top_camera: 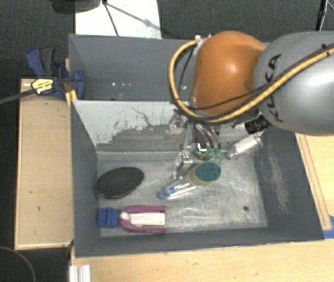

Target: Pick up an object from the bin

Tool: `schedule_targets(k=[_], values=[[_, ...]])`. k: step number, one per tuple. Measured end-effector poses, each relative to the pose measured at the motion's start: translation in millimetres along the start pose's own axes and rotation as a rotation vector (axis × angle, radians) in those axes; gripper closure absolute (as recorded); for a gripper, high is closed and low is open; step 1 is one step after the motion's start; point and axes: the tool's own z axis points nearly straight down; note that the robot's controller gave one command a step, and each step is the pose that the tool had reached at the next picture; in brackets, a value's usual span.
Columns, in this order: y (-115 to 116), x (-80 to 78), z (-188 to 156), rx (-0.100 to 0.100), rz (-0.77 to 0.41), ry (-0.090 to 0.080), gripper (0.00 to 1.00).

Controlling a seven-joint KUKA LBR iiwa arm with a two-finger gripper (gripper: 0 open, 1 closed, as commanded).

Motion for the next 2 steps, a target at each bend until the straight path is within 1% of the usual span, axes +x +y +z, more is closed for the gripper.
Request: schedule_targets(k=[1, 2], values=[[-86.2, 50.6, 54.6, 0.003, -0.288, -0.002, 0.00], [-84.0, 31.8, 84.7, 0.000, -0.290, -0.003, 0.00]])
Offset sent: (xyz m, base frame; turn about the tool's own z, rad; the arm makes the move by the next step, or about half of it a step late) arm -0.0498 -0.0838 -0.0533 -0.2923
